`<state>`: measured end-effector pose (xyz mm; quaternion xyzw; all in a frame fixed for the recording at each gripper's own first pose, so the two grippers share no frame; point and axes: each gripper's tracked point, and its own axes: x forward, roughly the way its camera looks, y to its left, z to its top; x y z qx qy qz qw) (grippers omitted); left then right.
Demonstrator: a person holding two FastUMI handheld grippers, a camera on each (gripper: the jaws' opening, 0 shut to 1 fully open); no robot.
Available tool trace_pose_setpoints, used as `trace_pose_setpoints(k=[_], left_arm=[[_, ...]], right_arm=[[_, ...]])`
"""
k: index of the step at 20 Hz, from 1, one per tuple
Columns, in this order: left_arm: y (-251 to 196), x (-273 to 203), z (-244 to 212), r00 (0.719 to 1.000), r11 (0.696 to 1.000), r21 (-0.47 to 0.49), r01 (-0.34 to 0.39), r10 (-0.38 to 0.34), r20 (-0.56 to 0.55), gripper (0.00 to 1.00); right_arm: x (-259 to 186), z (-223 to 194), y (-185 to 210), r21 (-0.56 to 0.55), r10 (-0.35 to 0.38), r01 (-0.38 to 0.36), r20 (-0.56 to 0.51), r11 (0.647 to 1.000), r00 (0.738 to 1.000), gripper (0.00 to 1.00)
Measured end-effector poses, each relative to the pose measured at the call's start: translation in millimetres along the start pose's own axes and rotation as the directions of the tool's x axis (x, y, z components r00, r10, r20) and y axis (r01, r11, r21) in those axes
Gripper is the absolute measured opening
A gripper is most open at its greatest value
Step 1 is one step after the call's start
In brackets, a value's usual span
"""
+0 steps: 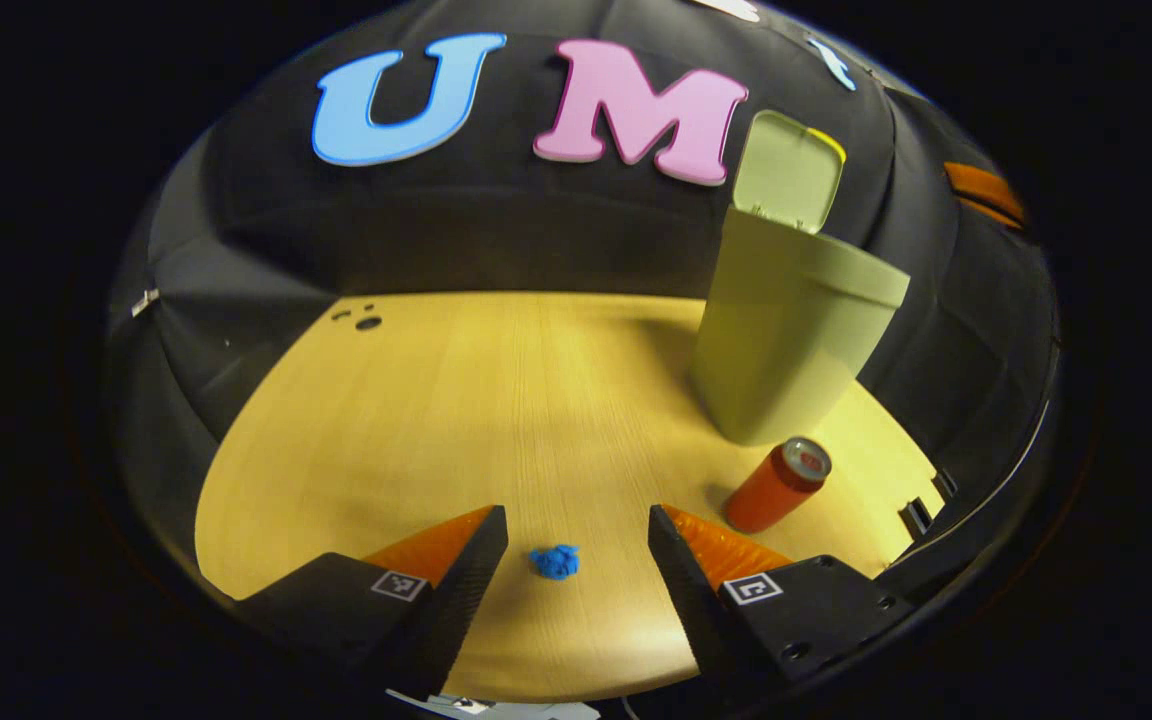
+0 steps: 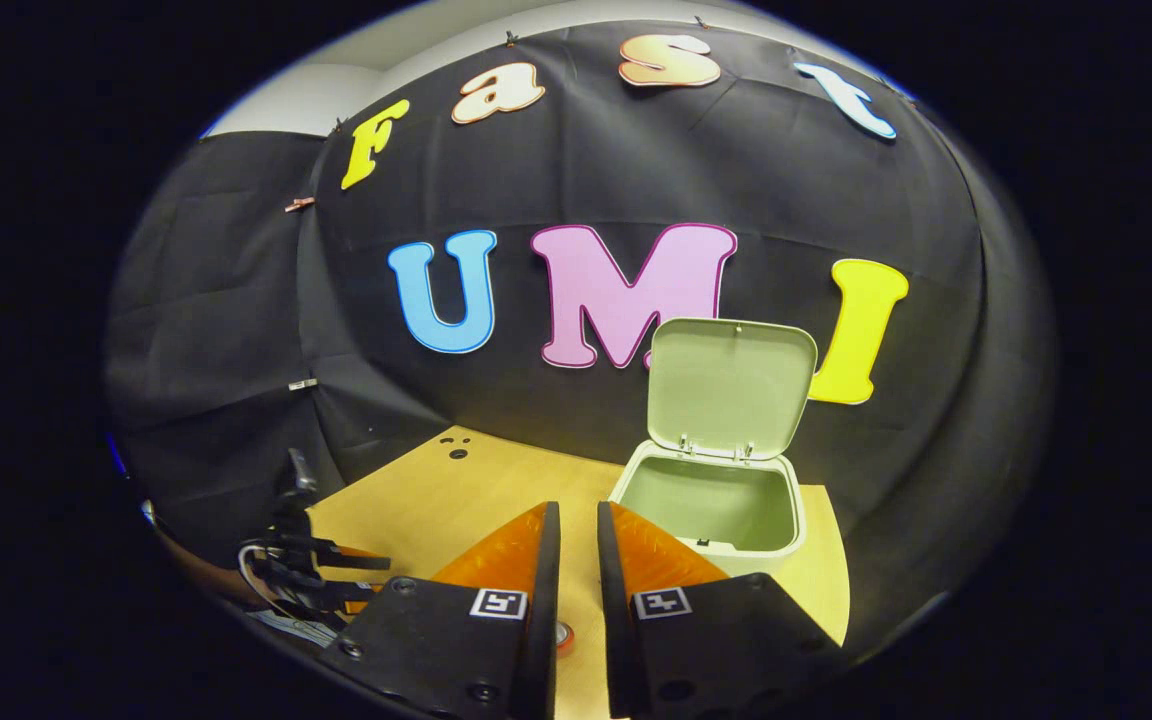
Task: Press the lid of the desktop garbage bin to open it, pick up the crumpled paper on the desktop and throw it into the bin, then pick up the pop can on the desktop and drop it into the bin, and finally close the garbage bin lid.
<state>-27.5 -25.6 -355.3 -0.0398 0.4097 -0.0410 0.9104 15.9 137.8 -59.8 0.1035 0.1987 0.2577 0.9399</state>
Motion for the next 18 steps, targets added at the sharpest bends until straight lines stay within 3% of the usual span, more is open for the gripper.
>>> trace_pose_setpoints(k=[6, 8, 15, 17, 18], left_arm=[[21.1, 40.5, -43.5, 0.989, 0.998, 0.025, -0.058, 0.061, -0.131, 0.9], [25.0, 53.0, -55.5, 0.982, 0.997, 0.031, -0.067, 0.071, -0.173, 0.89], [30.4, 74.3, -69.6, 0.968, 0.994, 0.086, -0.068, 0.087, -0.237, 0.84], [29.7, 75.3, -69.2, 0.966, 0.993, 0.091, -0.073, 0.093, -0.241, 0.79], [30.6, 77.3, -69.8, 0.966, 0.993, 0.096, -0.074, 0.096, -0.24, 0.7]], right_arm=[[-12.1, -2.4, -11.2, 0.016, -0.023, 0.024, -0.021, 1.0, 1.0, 0.36], [-16.9, -2.2, -14.5, 0.023, -0.038, 0.038, -0.009, 0.999, 0.999, 0.33], [-34.1, -10.1, -44.5, 0.108, -0.117, 0.118, -0.02, 0.987, 0.993, 0.37], [-37.5, -12.4, -51.6, 0.143, -0.136, 0.138, -0.023, 0.98, 0.99, 0.36], [-38.6, -13.4, -53.2, 0.159, -0.143, 0.146, -0.028, 0.977, 0.989, 0.37]])
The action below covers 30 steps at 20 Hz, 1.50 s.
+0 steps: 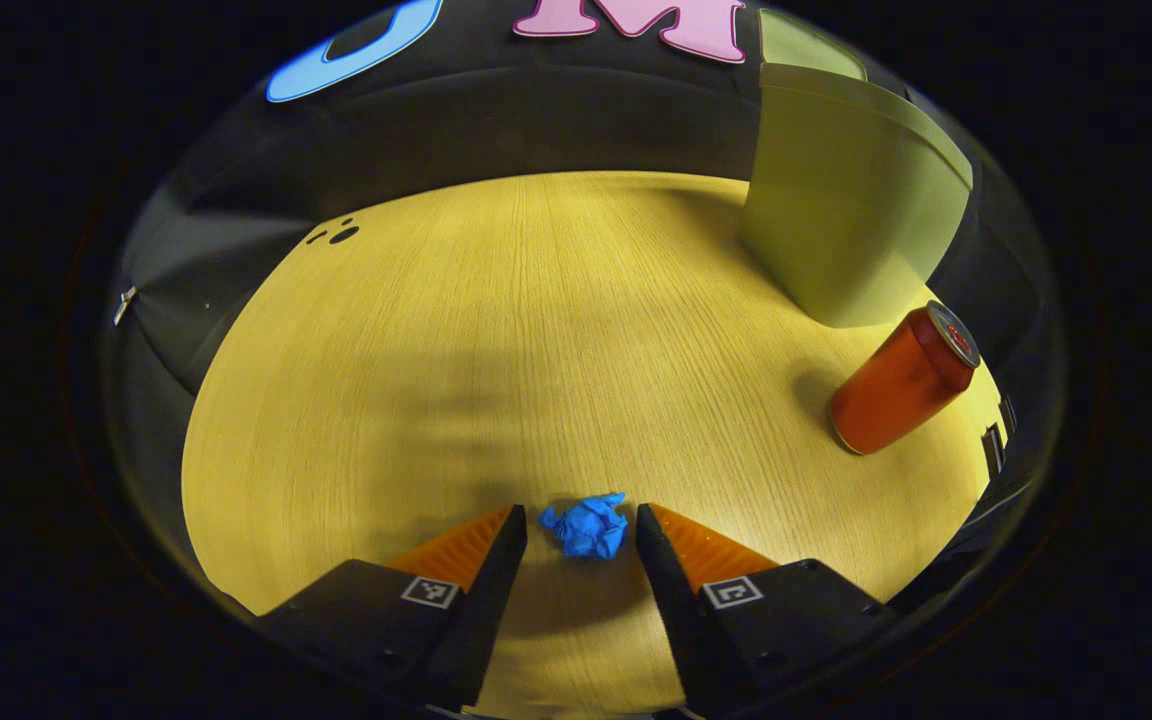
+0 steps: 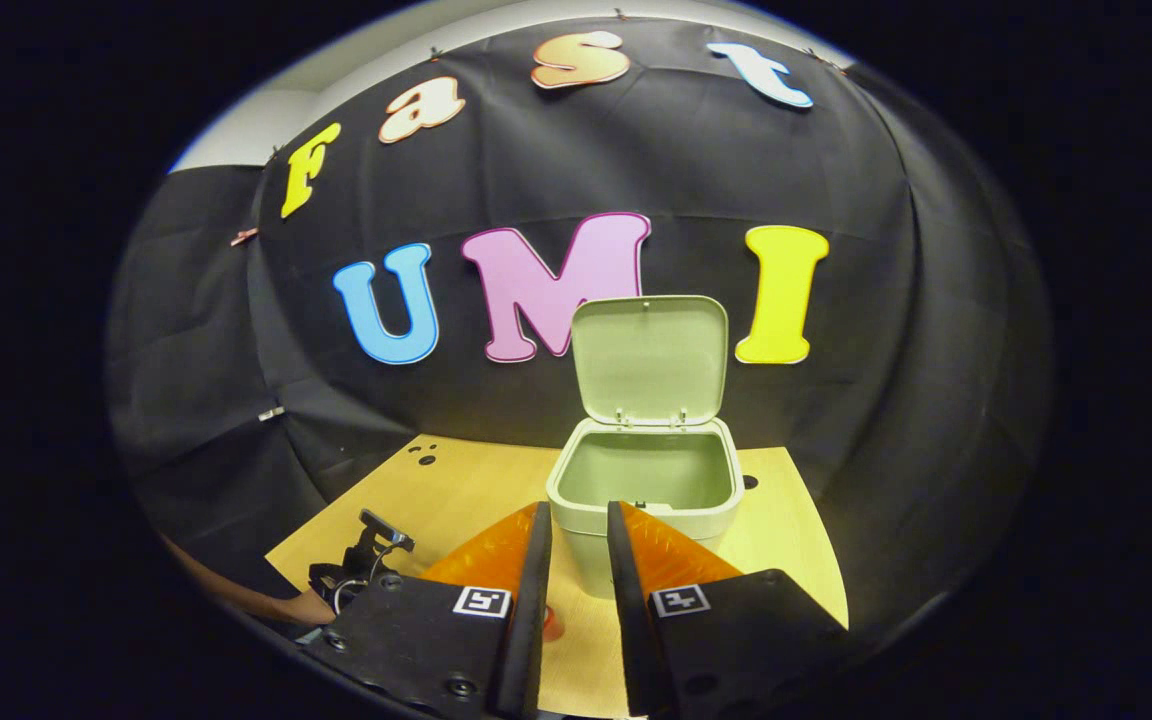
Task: Press the lid of the desktop garbage bin to open it, pick up the crumpled paper on the desktop and throw it into the bin, then pick up the pop can on the desktop and drop it into the bin, and finally close the garbage bin lid.
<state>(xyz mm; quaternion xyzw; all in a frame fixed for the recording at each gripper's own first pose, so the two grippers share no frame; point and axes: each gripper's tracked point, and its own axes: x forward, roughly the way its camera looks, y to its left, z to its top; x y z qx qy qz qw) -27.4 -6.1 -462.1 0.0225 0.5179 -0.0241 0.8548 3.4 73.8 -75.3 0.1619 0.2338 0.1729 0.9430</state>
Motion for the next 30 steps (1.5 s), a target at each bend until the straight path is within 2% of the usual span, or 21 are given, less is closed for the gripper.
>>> trace_pose_setpoints(k=[1, 2, 5, 6, 10, 15, 18, 19, 24, 30], left_arm=[[0.7, 2.1, 0.1, 1.0, 1.0, 0.003, -0.001, 0.001, -0.002, 0.7], [1.1, 2.8, 0.1, 1.0, 1.0, 0.003, -0.002, 0.002, -0.004, 0.64], [0.7, 1.4, 1.4, 1.0, 1.0, 0.007, -0.01, 0.01, 0.001, 0.54], [3.2, -1.0, 2.1, 1.0, 1.0, 0.009, -0.009, 0.009, 0.009, 0.47], [2.7, -19.7, 18.7, 0.998, 1.0, 0.016, 0.003, -0.004, 0.068, 0.47], [-5.0, -62.8, 73.2, 0.981, 0.999, -0.013, 0.038, -0.035, 0.189, 0.47], [-19.1, -93.9, 123.3, 0.955, 0.996, -0.034, 0.084, -0.071, 0.289, 0.45], [-22.8, -104.3, 141.3, 0.943, 0.995, -0.029, 0.094, -0.08, 0.323, 0.48], [-55.9, -151.5, 215.8, 0.867, 0.988, 0.028, 0.151, -0.146, 0.477, 0.47], [-97.7, -183.4, 263.0, 0.809, 0.969, 0.115, 0.22, -0.246, 0.534, 0.46]], right_arm=[[-1.9, -1.8, -3.8, 0.008, -0.009, 0.009, -0.003, 1.0, 1.0, 0.33], [-2.9, -2.8, -5.2, 0.015, -0.013, 0.013, -0.006, 1.0, 1.0, 0.41], [-2.8, -7.3, -6.9, 0.008, -0.02, 0.02, -0.009, 1.0, 1.0, 0.42], [-2.3, -7.9, -7.5, 0.001, -0.02, 0.02, -0.012, 1.0, 1.0, 0.42], [-4.2, -10.0, -8.1, -0.01, -0.02, 0.02, -0.01, 1.0, 1.0, 0.42], [0.6, -12.4, -7.2, -0.014, -0.013, 0.012, -0.012, 1.0, 1.0, 0.42], [3.1, -11.2, -7.7, -0.012, -0.013, 0.012, -0.011, 1.0, 1.0, 0.42], [3.6, -11.5, -9.2, -0.014, -0.014, 0.013, -0.009, 1.0, 1.0, 0.42], [1.7, -11.5, -16.3, -0.017, -0.028, 0.028, -0.01, 0.999, 1.0, 0.42], [-4.0, -12.1, -27.8, -0.01, -0.059, 0.059, -0.006, 0.998, 0.998, 0.42]])
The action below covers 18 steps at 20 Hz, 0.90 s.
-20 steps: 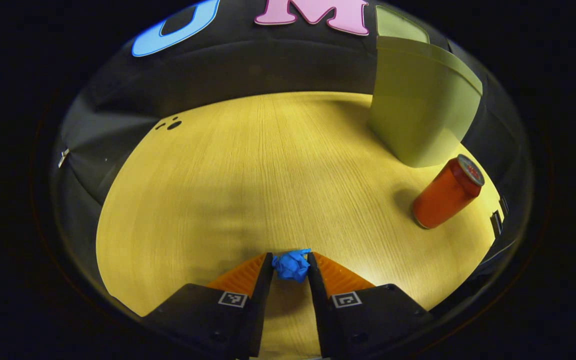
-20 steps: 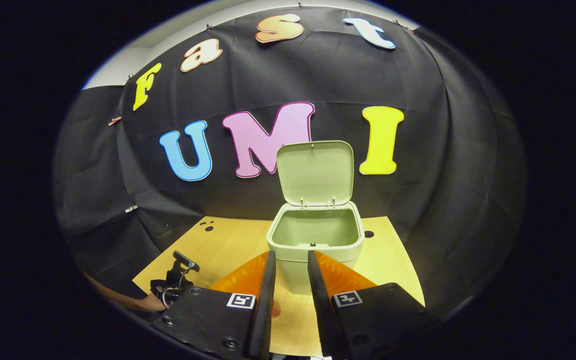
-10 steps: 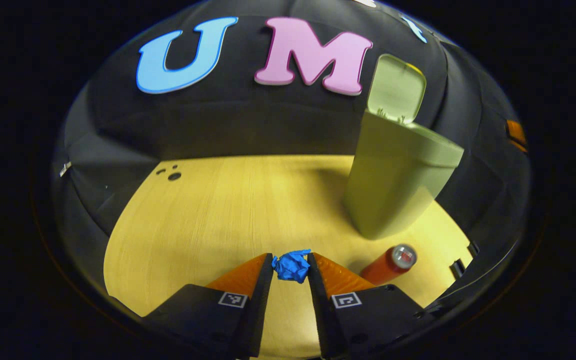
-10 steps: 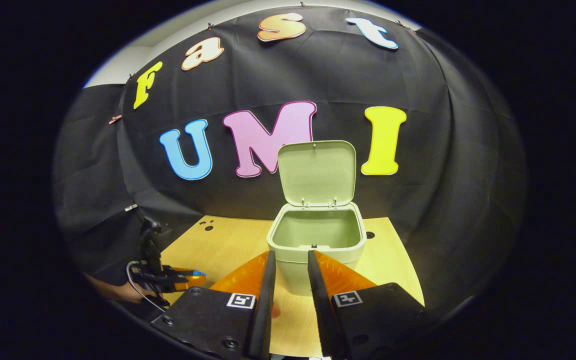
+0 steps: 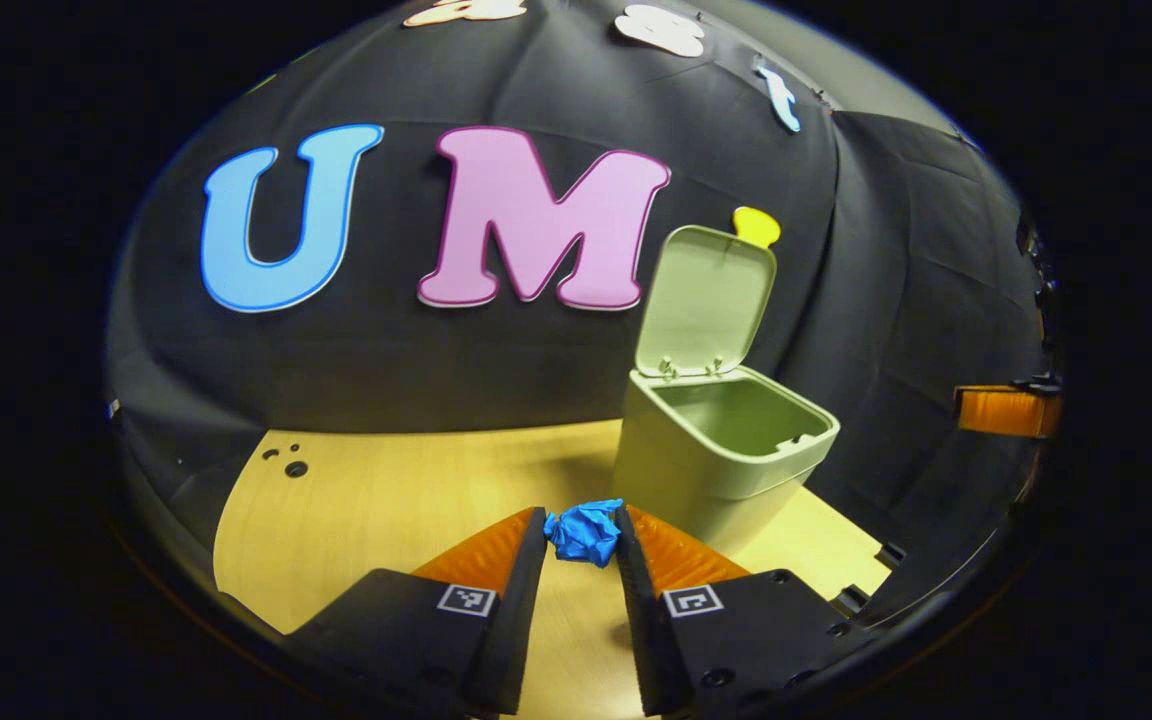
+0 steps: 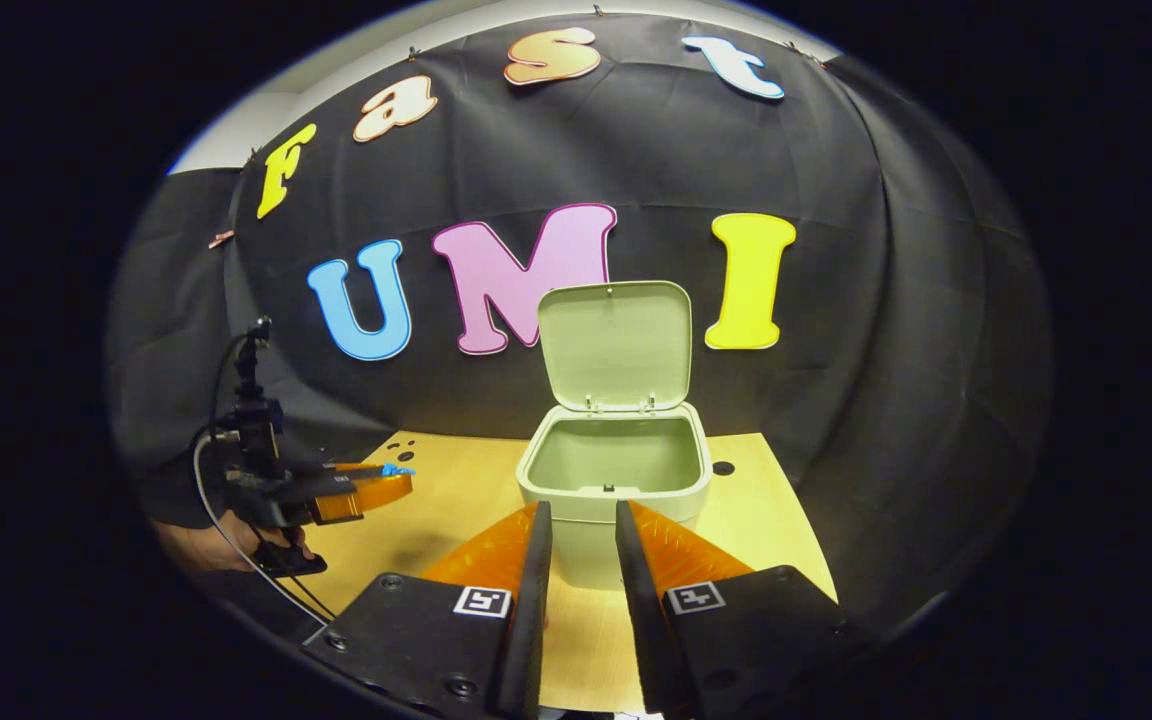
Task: Press the lid of the desktop garbage bin to open it, pick up the crumpled paper on the desktop and throw it into the bin, then pick up the pop can on the desktop and drop it into the bin, and finally close the garbage bin lid.
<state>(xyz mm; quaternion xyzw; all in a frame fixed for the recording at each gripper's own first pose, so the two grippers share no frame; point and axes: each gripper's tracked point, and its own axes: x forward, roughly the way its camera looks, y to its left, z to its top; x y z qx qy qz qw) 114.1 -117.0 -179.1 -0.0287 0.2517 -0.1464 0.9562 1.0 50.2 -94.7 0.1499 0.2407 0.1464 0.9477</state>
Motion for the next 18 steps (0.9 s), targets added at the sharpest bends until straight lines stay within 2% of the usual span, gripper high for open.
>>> trace_pose_setpoints(k=[6, 13, 18], left_arm=[[-35.9, 13.5, 40.2, 0.993, 0.995, -0.004, 0.096, -0.096, 0.063, 0.46], [-75.3, 30.2, 80.0, 0.974, 0.982, 0.065, 0.179, -0.186, 0.132, 0.46], [-93.3, 52.4, 90.5, 0.967, 0.975, 0.107, 0.194, -0.209, 0.144, 0.45]], right_arm=[[-6.7, 2.8, -14.1, 0.012, -0.045, 0.044, 0.017, 0.999, 0.999, 0.42], [-16.5, -4.9, -25.6, 0.022, -0.084, 0.084, 0.016, 0.996, 0.996, 0.42], [-21.9, -8.4, -31.5, 0.029, -0.102, 0.101, 0.014, 0.994, 0.995, 0.42]])
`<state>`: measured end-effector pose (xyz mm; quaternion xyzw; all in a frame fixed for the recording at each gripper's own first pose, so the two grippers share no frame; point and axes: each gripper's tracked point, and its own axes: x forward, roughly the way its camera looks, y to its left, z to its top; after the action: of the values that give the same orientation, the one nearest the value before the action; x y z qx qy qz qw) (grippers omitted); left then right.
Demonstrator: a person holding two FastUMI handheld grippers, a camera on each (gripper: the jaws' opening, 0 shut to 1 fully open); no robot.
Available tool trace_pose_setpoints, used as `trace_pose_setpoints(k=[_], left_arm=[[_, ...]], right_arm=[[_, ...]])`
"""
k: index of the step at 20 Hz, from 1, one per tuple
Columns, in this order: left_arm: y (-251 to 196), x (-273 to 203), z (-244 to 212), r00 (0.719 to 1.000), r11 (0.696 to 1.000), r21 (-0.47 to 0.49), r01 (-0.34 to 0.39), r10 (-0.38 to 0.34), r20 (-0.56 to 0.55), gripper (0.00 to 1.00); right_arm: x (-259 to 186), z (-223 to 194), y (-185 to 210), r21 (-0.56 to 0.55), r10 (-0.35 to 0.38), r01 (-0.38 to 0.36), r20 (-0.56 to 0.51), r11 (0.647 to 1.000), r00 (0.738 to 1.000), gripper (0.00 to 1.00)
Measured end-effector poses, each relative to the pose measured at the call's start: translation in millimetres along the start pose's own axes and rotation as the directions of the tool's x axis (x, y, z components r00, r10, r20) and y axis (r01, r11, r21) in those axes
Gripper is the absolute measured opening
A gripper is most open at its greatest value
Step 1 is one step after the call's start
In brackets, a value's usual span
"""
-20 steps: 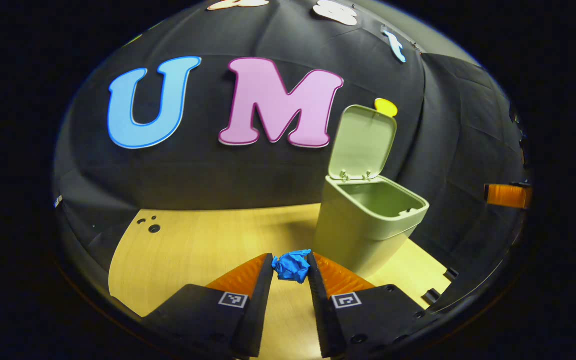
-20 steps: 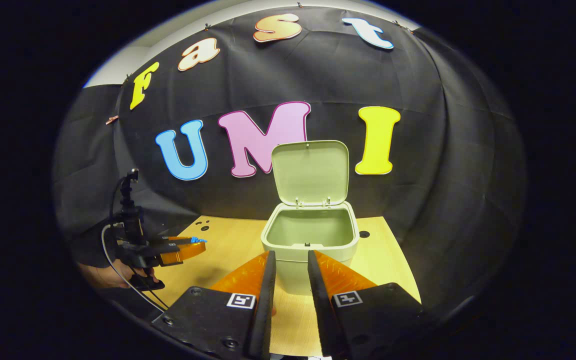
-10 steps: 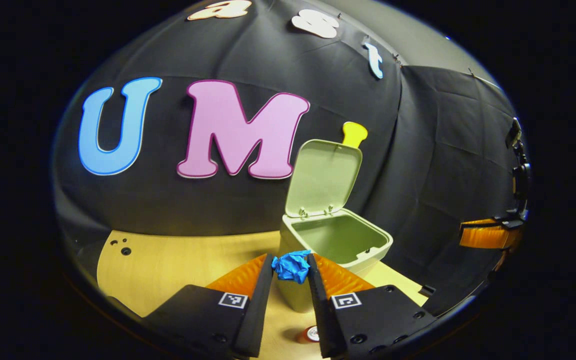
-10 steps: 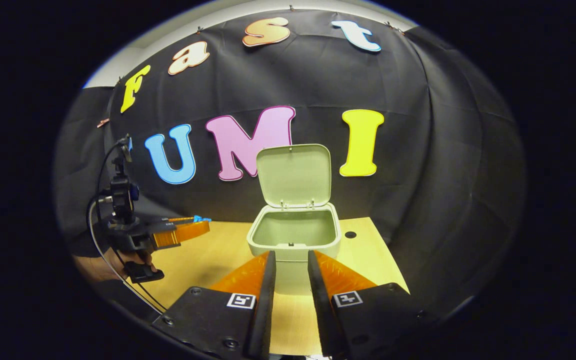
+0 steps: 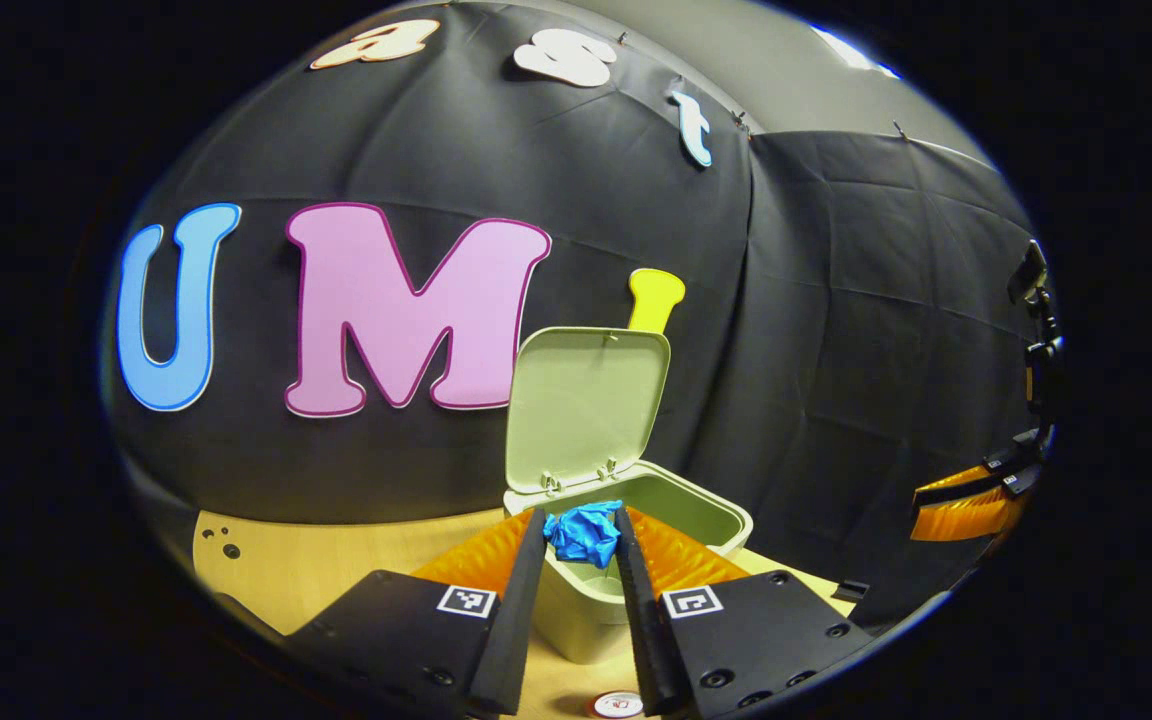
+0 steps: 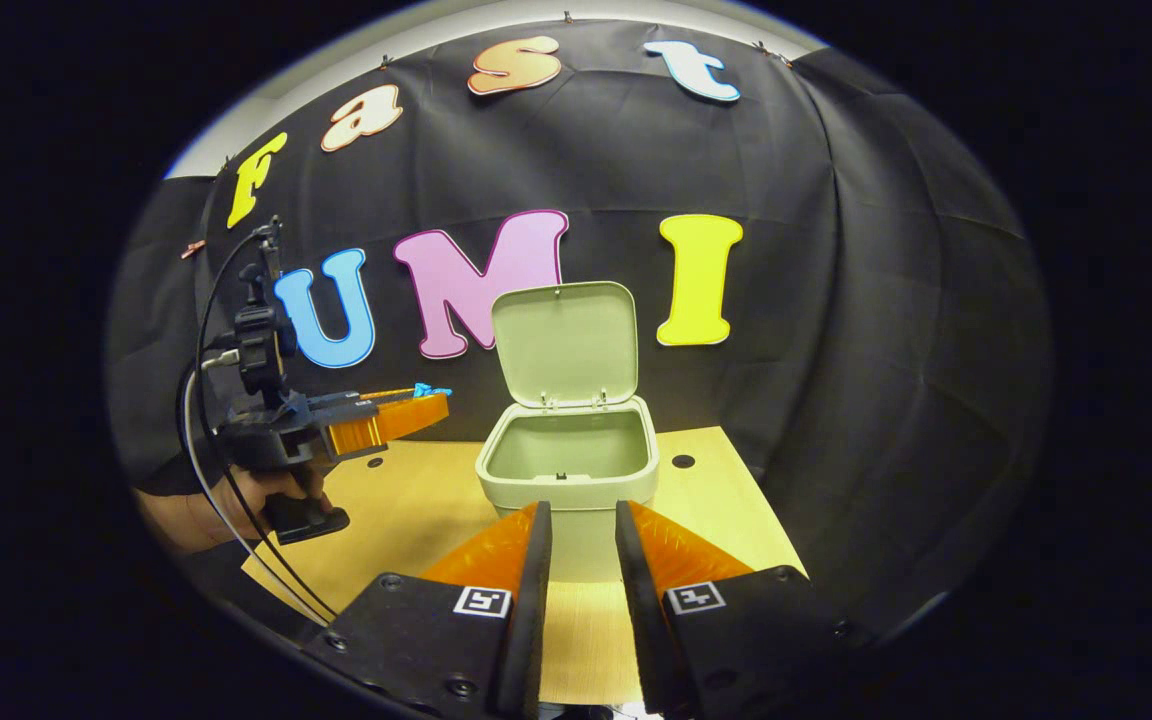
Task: Press the lid of the desktop garbage bin to open it, pick up the crumpled paper on the desktop and throw it into the bin, then pick up the pop can on the desktop and drop it into the bin, and finally close the garbage bin lid.
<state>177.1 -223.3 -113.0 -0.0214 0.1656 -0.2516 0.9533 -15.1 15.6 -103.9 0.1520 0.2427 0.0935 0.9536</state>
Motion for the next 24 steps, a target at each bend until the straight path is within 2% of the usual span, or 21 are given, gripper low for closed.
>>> trace_pose_setpoints(k=[6, 10, 17, 20, 21, 22, 24], left_arm=[[-11.0, 21.8, -6.4, 0.999, 0.999, 0.003, 0.034, -0.034, -0.021, 0.47], [-12.0, 39.0, -16.3, 0.998, 0.999, 0.018, 0.031, -0.031, -0.047, 0.47], [-24.9, 53.3, -25.8, 0.995, 0.996, 0.03, 0.082, -0.08, -0.054, 0.48], [-30.0, 54.2, -25.8, 0.994, 0.994, 0.037, 0.104, -0.102, -0.049, 0.6], [-29.7, 53.2, -25.5, 0.994, 0.994, 0.041, 0.102, -0.1, -0.049, 0.61], [-28.9, 52.8, -26.9, 0.994, 0.994, 0.04, 0.102, -0.1, -0.051, 0.73], [-26.6, 48.4, -27.1, 0.994, 0.995, 0.031, 0.095, -0.093, -0.051, 0.78]], right_arm=[[-4.0, 1.0, -10.6, -0.013, -0.023, 0.023, 0.007, 1.0, 1.0, 0.42], [-2.1, 0.6, -16.2, -0.003, -0.037, 0.037, 0.011, 0.999, 0.999, 0.42], [0.0, -2.6, -17.4, -0.012, -0.042, 0.042, 0.0, 0.999, 0.999, 0.42], [2.0, -4.9, -13.7, -0.01, -0.036, 0.036, -0.008, 0.999, 0.999, 0.42], [2.4, -5.9, -11.8, -0.011, -0.033, 0.032, -0.01, 0.999, 0.999, 0.42], [3.2, -7.5, -9.9, -0.013, -0.028, 0.028, -0.013, 1.0, 1.0, 0.42], [4.3, -12.2, -1.4, -0.017, -0.003, 0.002, -0.023, 1.0, 1.0, 0.42]])
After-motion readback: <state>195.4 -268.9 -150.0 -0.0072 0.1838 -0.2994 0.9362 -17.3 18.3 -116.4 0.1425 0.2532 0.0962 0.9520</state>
